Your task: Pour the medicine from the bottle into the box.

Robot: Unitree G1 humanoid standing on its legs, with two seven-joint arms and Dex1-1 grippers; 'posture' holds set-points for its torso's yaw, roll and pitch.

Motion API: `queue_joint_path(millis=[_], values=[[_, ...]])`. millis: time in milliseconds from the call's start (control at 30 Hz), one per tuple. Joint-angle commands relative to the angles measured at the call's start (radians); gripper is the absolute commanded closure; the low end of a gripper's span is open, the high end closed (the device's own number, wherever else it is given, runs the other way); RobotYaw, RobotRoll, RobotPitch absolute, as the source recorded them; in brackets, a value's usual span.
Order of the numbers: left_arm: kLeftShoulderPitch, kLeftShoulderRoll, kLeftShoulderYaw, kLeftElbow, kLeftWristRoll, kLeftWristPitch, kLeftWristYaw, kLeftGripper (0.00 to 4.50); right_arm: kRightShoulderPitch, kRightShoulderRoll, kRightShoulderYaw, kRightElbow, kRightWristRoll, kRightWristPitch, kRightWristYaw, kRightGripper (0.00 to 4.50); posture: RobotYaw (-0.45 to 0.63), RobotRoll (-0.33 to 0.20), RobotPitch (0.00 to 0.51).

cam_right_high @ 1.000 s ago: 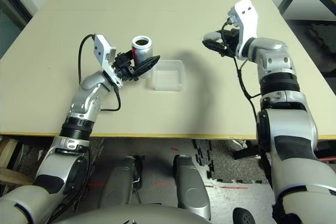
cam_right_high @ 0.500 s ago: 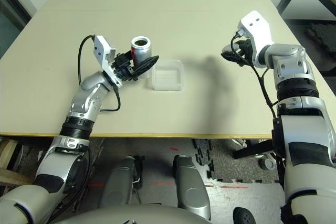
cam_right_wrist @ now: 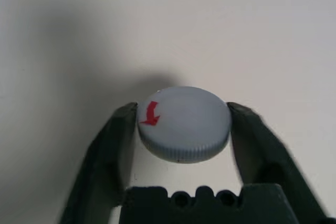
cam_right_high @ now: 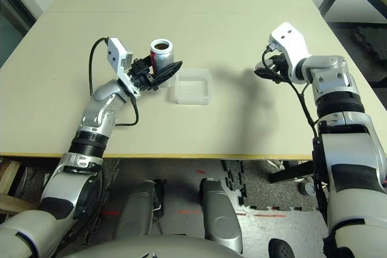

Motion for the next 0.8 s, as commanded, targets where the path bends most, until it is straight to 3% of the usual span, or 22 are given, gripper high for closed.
queue_joint_path(millis=[33,333,633,800], values=[[-0.009,0.009,0.002,0.013,0.015,-0.008,-0.004,1.79,0.008,-0.002,0.004,0.020,-0.008,-0.019,-0.010,0.00,-0.07,0.000,0.151],[-0.022,0.016,0.004,0.029,0.020,-0.012,-0.002,1.79,0.010,0.009,-0.017,0.002,0.034,-0.086,0.055,0.00,-0.07,0.000,0.148],[-0.098,0.076,-0.001,0.124,0.091,-0.011,0.035,1.79,0.097,0.033,-0.008,-0.212,0.196,-0.158,0.428,0.00,-0.08,0.000,0.139],[-0.141,0.099,0.001,0.169,0.113,-0.008,0.042,1.79,0.135,0.059,-0.001,-0.308,0.246,-0.160,0.519,0.00,-0.08,0.000,0.132]])
